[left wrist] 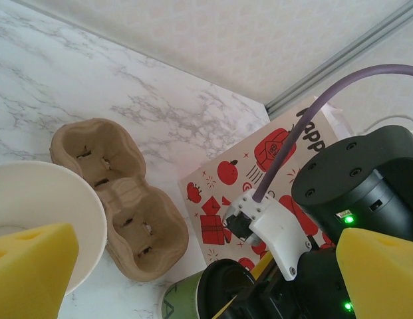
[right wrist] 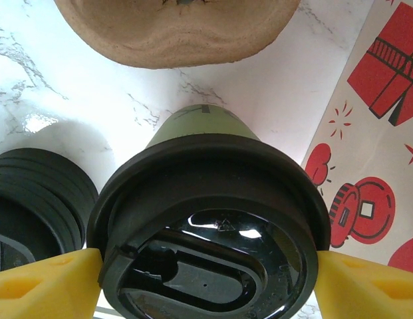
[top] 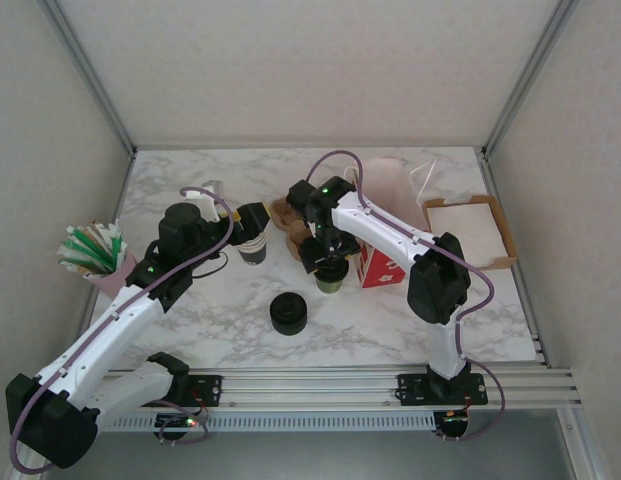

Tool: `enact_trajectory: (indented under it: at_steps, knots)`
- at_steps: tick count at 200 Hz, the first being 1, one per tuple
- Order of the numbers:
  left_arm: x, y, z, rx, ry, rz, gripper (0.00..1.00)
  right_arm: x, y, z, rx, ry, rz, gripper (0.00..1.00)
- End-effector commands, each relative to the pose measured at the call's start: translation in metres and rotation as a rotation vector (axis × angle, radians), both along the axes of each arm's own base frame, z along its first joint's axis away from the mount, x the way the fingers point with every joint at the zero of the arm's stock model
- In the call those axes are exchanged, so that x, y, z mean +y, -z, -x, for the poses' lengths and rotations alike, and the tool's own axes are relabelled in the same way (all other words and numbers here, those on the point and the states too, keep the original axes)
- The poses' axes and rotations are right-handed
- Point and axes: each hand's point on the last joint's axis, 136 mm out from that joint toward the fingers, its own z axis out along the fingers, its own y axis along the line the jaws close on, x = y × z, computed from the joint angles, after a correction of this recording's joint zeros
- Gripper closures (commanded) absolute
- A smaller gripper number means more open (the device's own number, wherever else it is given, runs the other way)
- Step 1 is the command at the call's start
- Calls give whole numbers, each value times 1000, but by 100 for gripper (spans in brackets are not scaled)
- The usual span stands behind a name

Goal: Pack the takeout coffee

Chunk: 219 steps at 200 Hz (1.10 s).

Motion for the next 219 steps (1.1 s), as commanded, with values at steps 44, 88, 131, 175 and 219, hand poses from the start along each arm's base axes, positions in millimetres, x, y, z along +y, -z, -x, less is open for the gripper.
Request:
enact_trajectory:
  at_steps: [44, 88, 131, 175, 219]
  knots:
    - [1, -20, -1, -52, 4, 21, 0, -5, 11, 1, 37, 6, 16, 20]
    - [0, -19, -1, -51, 5, 22, 0, -4, 12, 2, 43, 5, 13, 24]
    - [0, -19, -2, -50, 8, 24, 0, -5, 15, 3, 49, 3, 16, 26]
    - [-1, -20, -2, -51, 9, 27, 0, -6, 15, 3, 47, 4, 16, 28]
    - [0, -21, -2, -53, 7, 30, 0, -5, 2, 3, 25, 0, -8, 30]
